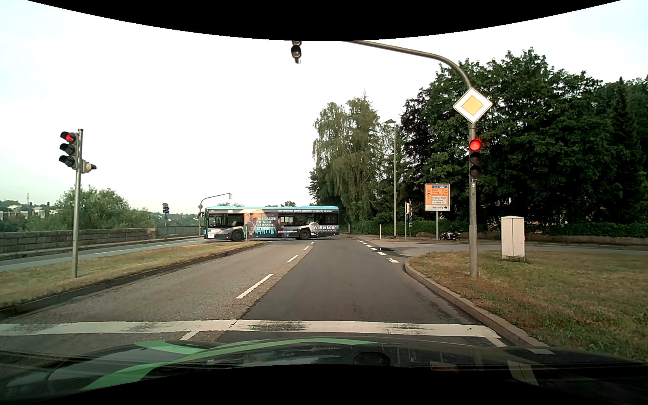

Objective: Follow the waypoints while adhering to traffic rules and regulations

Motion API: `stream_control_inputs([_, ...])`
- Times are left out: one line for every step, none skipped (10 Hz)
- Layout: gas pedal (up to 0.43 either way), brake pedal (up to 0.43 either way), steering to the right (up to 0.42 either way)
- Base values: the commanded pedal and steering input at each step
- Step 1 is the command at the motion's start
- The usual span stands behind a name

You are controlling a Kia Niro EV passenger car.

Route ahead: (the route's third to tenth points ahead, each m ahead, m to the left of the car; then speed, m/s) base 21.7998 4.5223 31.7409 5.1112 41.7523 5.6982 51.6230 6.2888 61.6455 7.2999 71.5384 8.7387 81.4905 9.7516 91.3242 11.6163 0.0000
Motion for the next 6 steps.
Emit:
stream_control_inputs([0.0, 0.207, -0.014])
stream_control_inputs([0.0, 0.207, -0.014])
stream_control_inputs([0.0, 0.201, -0.014])
stream_control_inputs([0.0, 0.201, -0.015])
stream_control_inputs([0.0, 0.207, -0.014])
stream_control_inputs([0.0, 0.207, -0.014])
